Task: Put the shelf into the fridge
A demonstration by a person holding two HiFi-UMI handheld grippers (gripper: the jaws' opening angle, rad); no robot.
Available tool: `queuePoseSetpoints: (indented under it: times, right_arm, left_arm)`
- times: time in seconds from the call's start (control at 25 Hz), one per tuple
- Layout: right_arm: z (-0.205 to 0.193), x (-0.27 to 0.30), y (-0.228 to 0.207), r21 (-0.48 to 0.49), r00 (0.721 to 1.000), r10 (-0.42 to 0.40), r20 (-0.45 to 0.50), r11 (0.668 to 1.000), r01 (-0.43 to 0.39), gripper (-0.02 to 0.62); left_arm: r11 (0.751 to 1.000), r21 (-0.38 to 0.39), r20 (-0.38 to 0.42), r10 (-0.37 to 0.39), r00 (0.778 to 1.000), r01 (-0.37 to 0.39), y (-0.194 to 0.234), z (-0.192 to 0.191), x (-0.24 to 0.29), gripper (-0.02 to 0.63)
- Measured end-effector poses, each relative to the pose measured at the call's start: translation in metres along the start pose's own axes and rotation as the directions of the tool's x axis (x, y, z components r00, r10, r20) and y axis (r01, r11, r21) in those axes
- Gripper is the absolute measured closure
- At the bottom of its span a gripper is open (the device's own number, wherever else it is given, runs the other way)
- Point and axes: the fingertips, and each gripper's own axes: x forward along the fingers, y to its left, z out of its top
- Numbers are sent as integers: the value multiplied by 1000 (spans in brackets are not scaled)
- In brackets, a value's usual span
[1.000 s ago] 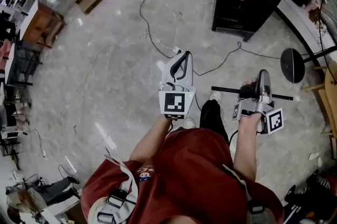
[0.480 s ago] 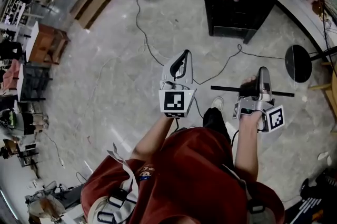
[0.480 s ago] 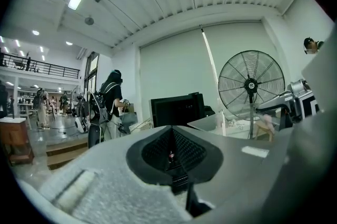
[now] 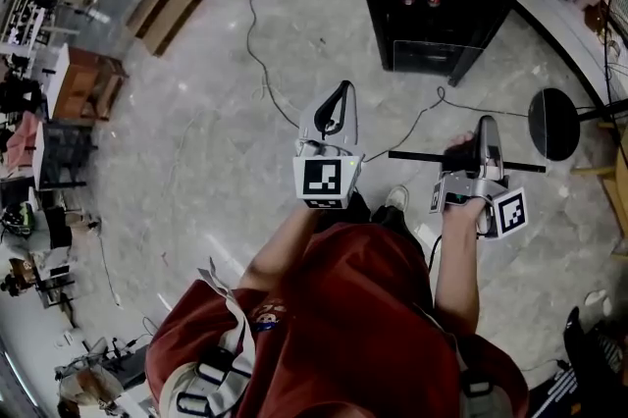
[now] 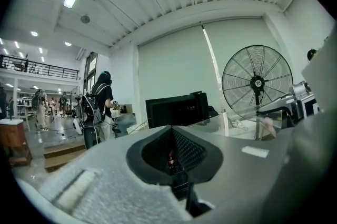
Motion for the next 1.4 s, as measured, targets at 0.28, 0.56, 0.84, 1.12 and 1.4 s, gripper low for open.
queuePoseSetpoints:
  times: [0.28,0.56,0.84,1.12,1.4]
  right_arm:
    - [-9,52,-12,-17,1000,-28,-9,999,27,577]
    - [-24,122,-30,-59,998,-62,8,996,62,577]
    - [-39,191,-58,-71,996,-85,22,994,86,577]
    - [-39,250,-70,-72,998,-56,28,996,58,578]
    - [-33,278,-78,-118,1000,-16,2,993,16,578]
  left_arm:
    - [1000,-17,1,-10,1000,10,22,-11,47,600]
    - [997,-42,22,-57,998,58,58,-29,123,600]
    - [989,-86,-8,-124,992,123,88,-58,197,600]
    - [978,-110,-50,-185,982,178,100,-87,238,600]
    - [970,-100,-36,-226,973,222,85,-101,258,600]
